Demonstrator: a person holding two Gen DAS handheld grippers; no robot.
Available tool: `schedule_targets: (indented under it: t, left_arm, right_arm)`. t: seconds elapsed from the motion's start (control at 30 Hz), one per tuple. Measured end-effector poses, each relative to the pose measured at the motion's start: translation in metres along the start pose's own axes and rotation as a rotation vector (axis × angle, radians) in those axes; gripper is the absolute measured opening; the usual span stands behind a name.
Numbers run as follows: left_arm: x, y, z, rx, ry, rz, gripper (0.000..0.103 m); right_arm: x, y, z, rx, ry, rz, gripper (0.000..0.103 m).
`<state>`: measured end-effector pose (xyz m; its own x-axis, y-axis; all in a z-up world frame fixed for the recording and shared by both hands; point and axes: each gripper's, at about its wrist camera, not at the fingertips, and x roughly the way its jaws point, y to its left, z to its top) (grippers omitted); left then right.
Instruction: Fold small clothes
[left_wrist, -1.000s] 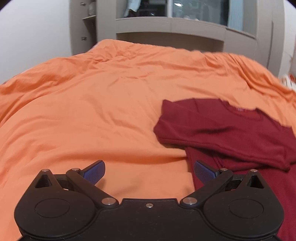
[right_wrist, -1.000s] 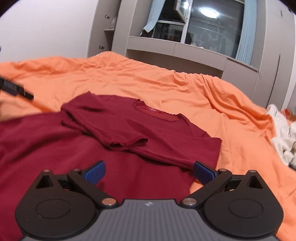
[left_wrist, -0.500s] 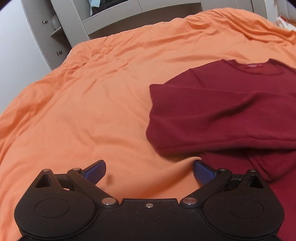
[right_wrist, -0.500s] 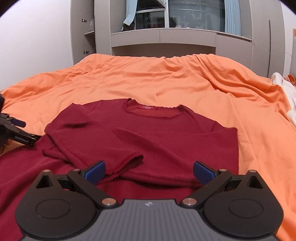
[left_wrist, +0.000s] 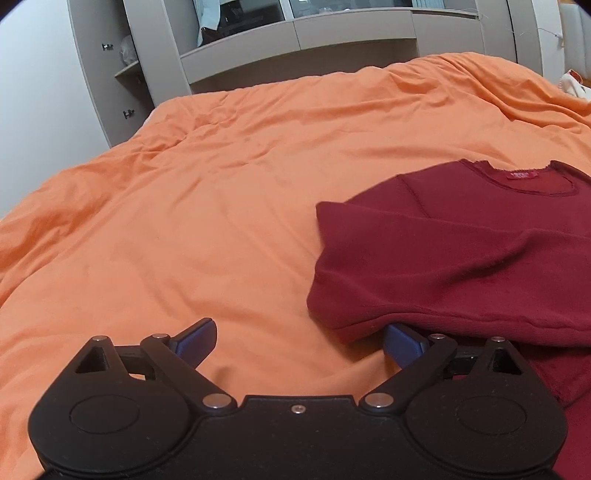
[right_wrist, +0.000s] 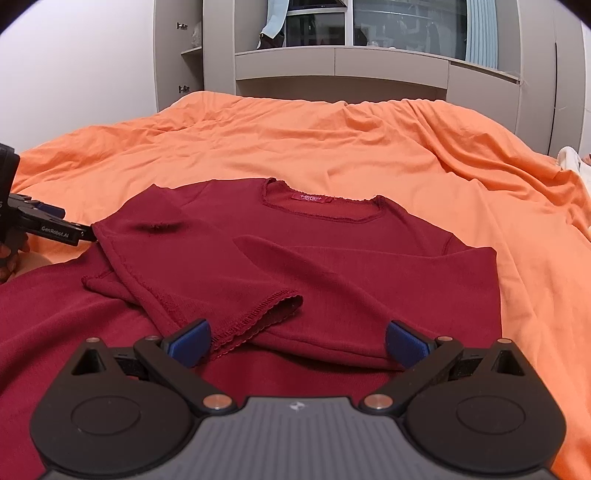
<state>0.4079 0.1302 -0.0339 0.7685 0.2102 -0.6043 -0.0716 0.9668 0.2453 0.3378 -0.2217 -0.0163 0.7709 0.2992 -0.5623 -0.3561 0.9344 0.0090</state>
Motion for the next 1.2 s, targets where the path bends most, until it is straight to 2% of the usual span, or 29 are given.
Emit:
schedule_targets:
  t: [0.17, 0.33, 0.53, 0.67, 0.8, 0.97, 1.2]
  left_arm:
    - [0.006, 0.007, 0.001, -0.048, 0.014, 0.056, 0.094]
    - [0.010, 0.023, -0.001, -0.138, 0.042, 0.064, 0.094]
    - [0.014, 0.022, -0.001, -0.140, 0.072, 0.091, 0.095]
    - [0.017, 0.025, -0.002, -0.155, 0.130, 0.181, 0.094]
    - [0.004, 0.035, -0.002, -0.200, 0.116, 0.150, 0.095]
    - [-0.031, 0.029, 0.000, -0.177, 0.067, 0.134, 0.098]
    - [-0.114, -0.002, -0.007, -0.102, -0.103, -0.030, 0.102]
  right_arm:
    - [0.002, 0.005, -0.003, -0.017, 0.006, -0.011, 0.103]
    - [0.003, 0.005, -0.004, -0.014, 0.015, -0.011, 0.103]
    - [0.005, 0.005, -0.005, -0.015, 0.026, -0.010, 0.103]
    - [0.006, 0.005, -0.005, -0.015, 0.035, -0.010, 0.103]
    - [0.005, 0.005, -0.005, -0.013, 0.034, -0.011, 0.103]
    - [-0.002, 0.003, -0.006, -0.012, 0.035, -0.008, 0.103]
    - [-0.031, 0.005, -0.010, -0.038, 0.022, 0.030, 0.103]
